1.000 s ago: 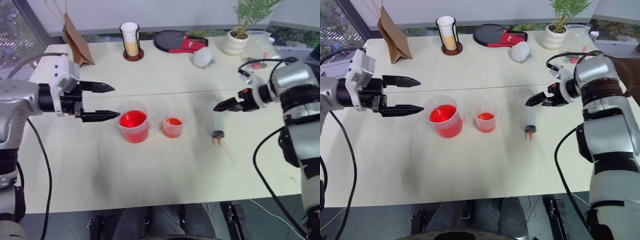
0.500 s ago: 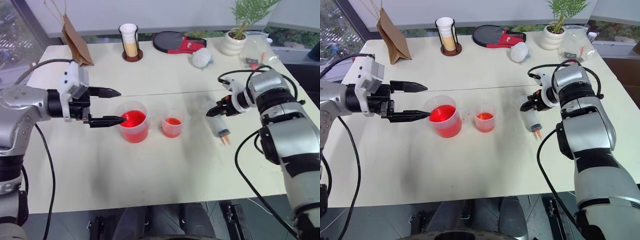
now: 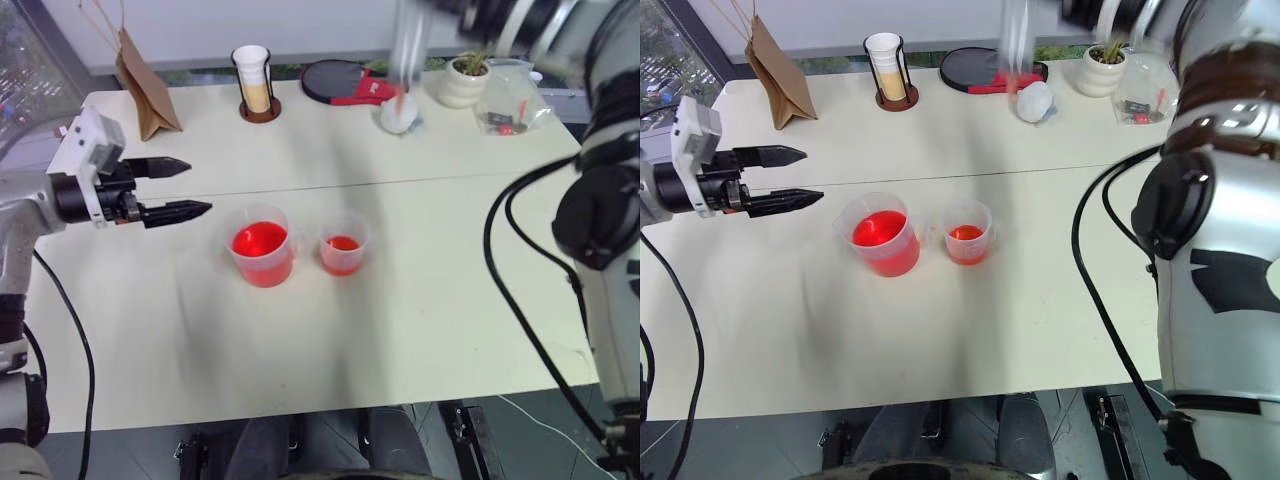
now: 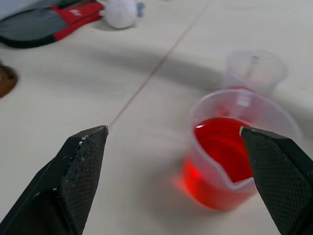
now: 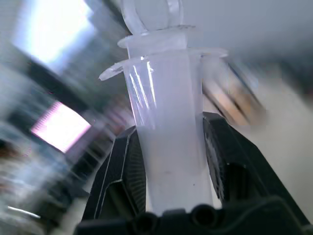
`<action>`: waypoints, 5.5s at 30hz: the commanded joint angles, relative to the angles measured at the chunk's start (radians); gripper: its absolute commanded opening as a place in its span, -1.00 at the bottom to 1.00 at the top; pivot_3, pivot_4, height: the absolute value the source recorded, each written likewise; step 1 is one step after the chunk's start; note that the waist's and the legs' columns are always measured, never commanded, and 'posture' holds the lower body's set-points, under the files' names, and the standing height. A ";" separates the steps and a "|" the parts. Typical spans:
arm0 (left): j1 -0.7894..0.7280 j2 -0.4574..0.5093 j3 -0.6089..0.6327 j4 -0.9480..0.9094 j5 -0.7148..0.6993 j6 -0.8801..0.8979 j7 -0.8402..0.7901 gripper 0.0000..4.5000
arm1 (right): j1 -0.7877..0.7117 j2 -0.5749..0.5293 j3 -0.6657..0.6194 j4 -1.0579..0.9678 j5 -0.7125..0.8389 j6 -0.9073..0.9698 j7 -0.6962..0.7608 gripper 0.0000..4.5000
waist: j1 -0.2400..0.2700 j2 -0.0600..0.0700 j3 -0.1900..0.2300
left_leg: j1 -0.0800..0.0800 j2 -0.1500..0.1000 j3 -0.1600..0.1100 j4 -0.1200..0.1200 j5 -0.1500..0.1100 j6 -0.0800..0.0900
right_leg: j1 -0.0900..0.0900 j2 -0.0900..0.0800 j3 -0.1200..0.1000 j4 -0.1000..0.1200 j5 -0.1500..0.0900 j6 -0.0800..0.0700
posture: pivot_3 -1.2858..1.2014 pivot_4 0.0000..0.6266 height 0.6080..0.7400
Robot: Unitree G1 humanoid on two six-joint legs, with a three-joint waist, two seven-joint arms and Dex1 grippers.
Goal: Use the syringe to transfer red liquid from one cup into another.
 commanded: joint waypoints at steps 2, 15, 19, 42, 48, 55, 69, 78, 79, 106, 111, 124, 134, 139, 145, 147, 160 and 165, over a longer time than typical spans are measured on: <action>-0.063 0.037 0.010 0.078 0.040 -0.045 -0.038 1.00 | 0.309 0.221 0.117 -0.520 0.087 -0.149 0.027 -0.41 | -0.006 -0.006 -0.004 | 0.004 0.000 0.001 0.002 0.000 0.001 | 0.004 0.000 0.000 0.002 0.000 0.000 | 0.03 -0.52 0.96; 0.169 0.110 0.231 -0.232 -0.167 0.230 -0.019 1.00 | 0.716 0.466 0.373 -0.714 0.031 -0.456 -0.009 -0.41 | -0.004 -0.005 -0.003 | -0.001 0.000 -0.002 0.003 0.001 -0.001 | -0.003 0.000 0.002 0.004 0.000 0.000 | 0.03 -0.52 0.96; 0.146 0.105 0.287 -0.286 -0.236 0.291 0.034 1.00 | 0.753 0.489 0.418 -0.702 0.016 -0.489 -0.010 -0.41 | -0.001 -0.005 -0.003 | -0.001 0.000 -0.003 0.003 0.002 -0.003 | -0.002 0.001 0.002 0.003 0.000 -0.001 | 0.03 -0.52 0.96; -0.204 -0.005 0.038 -0.052 -0.138 0.165 0.022 1.00 | 0.857 0.544 0.517 -0.654 -0.051 -0.621 -0.037 -0.41 | -0.002 -0.006 -0.003 | 0.003 0.001 -0.003 0.002 0.002 -0.004 | 0.001 0.003 0.002 0.003 0.000 -0.001 | 0.03 -0.52 0.96; -0.237 -0.057 -0.018 -0.015 -0.085 0.113 -0.001 1.00 | 0.887 0.540 0.538 -0.693 -0.053 -0.611 -0.052 -0.41 | -0.002 -0.006 -0.003 | 0.003 0.001 -0.003 0.002 0.002 -0.004 | 0.001 0.003 0.002 0.003 0.000 -0.001 | 0.03 -0.52 0.96; -0.281 -0.125 -0.017 0.050 -0.073 0.090 -0.004 -0.04 | 0.898 0.544 0.550 -0.700 -0.058 -0.615 -0.072 -0.41 | -0.002 -0.006 -0.003 | 0.003 0.001 -0.004 0.002 0.002 -0.004 | 0.002 0.003 0.002 0.003 0.000 -0.001 | 0.03 -0.52 0.96; -0.465 -0.152 0.080 0.095 -0.170 0.182 0.049 -0.93 | 0.930 0.559 0.590 -0.676 -0.084 -0.656 -0.088 -0.41 | -0.003 -0.006 -0.003 | 0.003 0.001 -0.004 0.003 0.002 -0.004 | 0.002 0.003 0.002 0.003 0.000 -0.001 | 0.03 -0.52 0.96; -0.442 -0.137 0.081 0.079 -0.163 0.193 0.045 -0.93 | 0.922 0.567 0.579 -0.665 -0.083 -0.667 -0.102 -0.41 | -0.003 -0.006 -0.003 | 0.003 0.001 -0.004 0.003 0.002 -0.004 | 0.002 0.003 0.002 0.003 0.000 -0.001 | 0.03 -0.52 0.96; -0.424 -0.129 0.077 0.074 -0.157 0.197 0.037 -0.93 | 0.914 0.566 0.567 -0.668 -0.077 -0.662 -0.108 -0.41 | -0.003 -0.006 -0.003 | 0.003 0.001 -0.004 0.003 0.002 -0.004 | 0.002 0.003 0.002 0.003 0.000 -0.001 | 0.03 -0.52 0.96; -0.071 -0.086 0.106 -0.060 -0.144 0.155 0.051 0.12 | 0.734 0.301 0.153 -1.000 0.318 -0.147 -0.373 -0.41 | 0.008 -0.006 -0.003 | 0.003 0.000 -0.005 0.001 0.002 -0.004 | 0.002 0.002 0.002 0.002 0.000 -0.001 | 0.03 -0.52 0.96; -0.161 -0.148 0.041 -0.015 -0.124 0.126 0.025 0.12 | 0.834 0.211 0.154 -1.083 0.332 -0.098 -0.375 -0.41 | 0.005 -0.006 -0.003 | 0.003 0.001 -0.004 0.001 0.002 -0.004 | 0.003 0.002 0.002 0.003 0.000 -0.001 | 0.03 -0.52 0.96; -0.588 -0.340 -0.089 0.357 0.000 -0.063 -0.109 0.12 | 1.027 0.211 0.269 -1.160 0.232 -0.204 -0.375 -0.41 | 0.005 -0.007 -0.003 | 0.003 0.000 -0.003 0.003 0.003 -0.003 | 0.003 0.003 0.002 0.003 0.000 0.000 | 0.03 -0.52 0.96; -0.782 -0.528 -0.105 0.633 0.101 -0.268 -0.151 0.12 | 1.062 0.212 0.298 -1.173 0.190 -0.259 -0.379 -0.41 | 0.004 -0.007 -0.003 | 0.003 0.001 -0.003 0.004 0.002 -0.002 | 0.004 0.003 0.002 0.003 0.000 0.000 | 0.03 -0.52 0.96; -0.812 -0.576 -0.123 0.723 0.163 -0.353 -0.176 0.12 | 1.070 0.213 0.295 -1.193 0.186 -0.259 -0.393 -0.41 | 0.003 -0.007 -0.003 | 0.003 0.001 -0.003 0.004 0.002 -0.002 | 0.004 0.003 0.002 0.003 0.000 0.000 | 0.03 -0.52 0.96; -0.840 -0.611 -0.111 0.785 0.184 -0.396 -0.177 0.02 | 1.076 0.211 0.298 -1.208 0.185 -0.259 -0.402 -0.41 | 0.005 -0.008 -0.002 | 0.003 0.001 -0.003 0.004 0.002 -0.002 | 0.004 0.003 0.002 0.003 0.000 0.000 | 0.03 -0.52 0.96; -0.849 -0.623 -0.102 0.802 0.181 -0.402 -0.178 -0.22 | 1.080 0.209 0.303 -1.212 0.183 -0.260 -0.402 -0.41 | 0.008 -0.008 -0.002 | 0.003 0.001 -0.003 0.004 0.002 -0.001 | 0.004 0.003 0.002 0.003 0.000 0.000 | 0.03 -0.52 0.96; -0.806 -0.648 -0.133 0.730 0.197 -0.373 -0.254 -0.96 | 1.082 0.189 0.290 -1.214 0.173 -0.265 -0.401 -0.41 | 0.005 -0.008 -0.002 | 0.003 0.001 -0.003 0.004 0.002 -0.001 | 0.004 0.004 0.002 0.003 0.000 0.000 | 0.03 -0.52 0.96; -0.726 -0.669 -0.154 0.653 0.205 -0.344 -0.247 -0.96 | 1.050 0.173 0.272 -1.229 0.187 -0.253 -0.408 -0.41 | 0.005 -0.008 -0.002 | 0.003 0.001 -0.003 0.004 0.002 -0.001 | 0.004 0.004 0.002 0.003 0.000 0.000 | 0.03 -0.52 0.96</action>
